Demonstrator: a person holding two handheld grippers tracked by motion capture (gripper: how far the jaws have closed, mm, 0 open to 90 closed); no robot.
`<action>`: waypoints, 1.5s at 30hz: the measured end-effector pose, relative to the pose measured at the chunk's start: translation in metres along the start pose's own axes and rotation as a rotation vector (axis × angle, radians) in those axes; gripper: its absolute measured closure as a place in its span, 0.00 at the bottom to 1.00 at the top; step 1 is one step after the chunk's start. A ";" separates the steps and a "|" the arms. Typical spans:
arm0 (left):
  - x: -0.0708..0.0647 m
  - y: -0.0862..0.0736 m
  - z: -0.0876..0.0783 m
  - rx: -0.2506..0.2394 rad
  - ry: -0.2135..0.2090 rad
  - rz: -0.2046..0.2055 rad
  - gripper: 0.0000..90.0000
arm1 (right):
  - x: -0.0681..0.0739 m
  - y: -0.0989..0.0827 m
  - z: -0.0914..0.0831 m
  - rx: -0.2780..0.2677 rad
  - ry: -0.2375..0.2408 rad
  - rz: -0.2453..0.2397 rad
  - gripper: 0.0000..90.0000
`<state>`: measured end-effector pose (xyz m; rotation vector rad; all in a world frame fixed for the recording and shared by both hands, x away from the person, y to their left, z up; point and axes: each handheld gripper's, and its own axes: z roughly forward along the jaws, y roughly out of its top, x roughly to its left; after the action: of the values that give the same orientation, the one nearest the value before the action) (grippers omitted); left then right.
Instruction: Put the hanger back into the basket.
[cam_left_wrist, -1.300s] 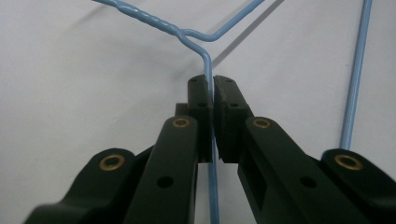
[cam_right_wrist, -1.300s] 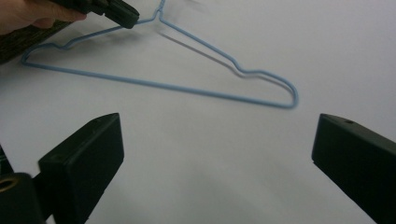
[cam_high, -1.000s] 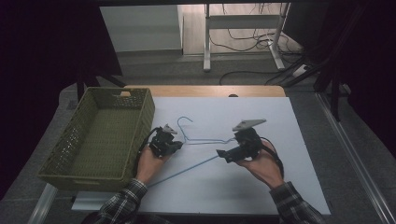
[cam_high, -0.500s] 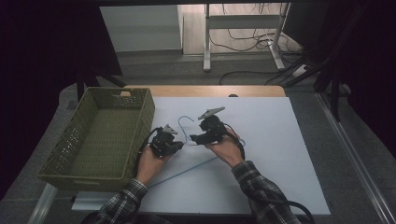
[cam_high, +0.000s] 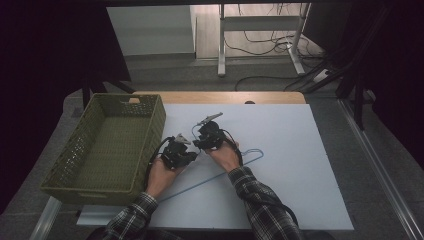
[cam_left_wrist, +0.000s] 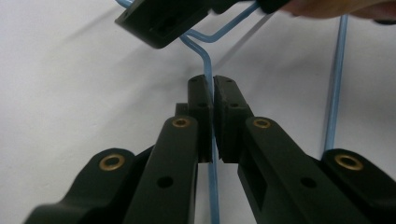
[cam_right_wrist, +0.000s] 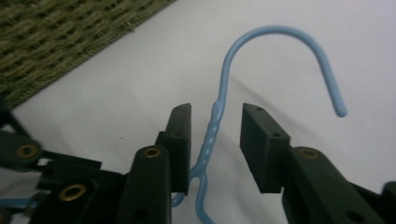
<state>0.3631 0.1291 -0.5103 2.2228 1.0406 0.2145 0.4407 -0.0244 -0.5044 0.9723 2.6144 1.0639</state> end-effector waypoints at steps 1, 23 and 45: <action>0.000 0.000 0.000 -0.003 -0.005 -0.003 0.96 | 0.000 0.000 0.002 0.009 -0.003 0.006 0.73; -0.013 0.020 -0.046 -0.001 -0.129 -0.024 0.46 | 0.005 0.004 -0.055 -0.130 0.030 0.100 0.95; -0.022 0.052 -0.037 0.114 -0.381 -0.070 0.91 | 0.022 -0.013 -0.103 -0.213 0.062 0.010 0.95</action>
<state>0.3656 0.1073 -0.4466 2.2062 0.9341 -0.2966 0.3789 -0.0766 -0.4356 0.9187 2.4802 1.3623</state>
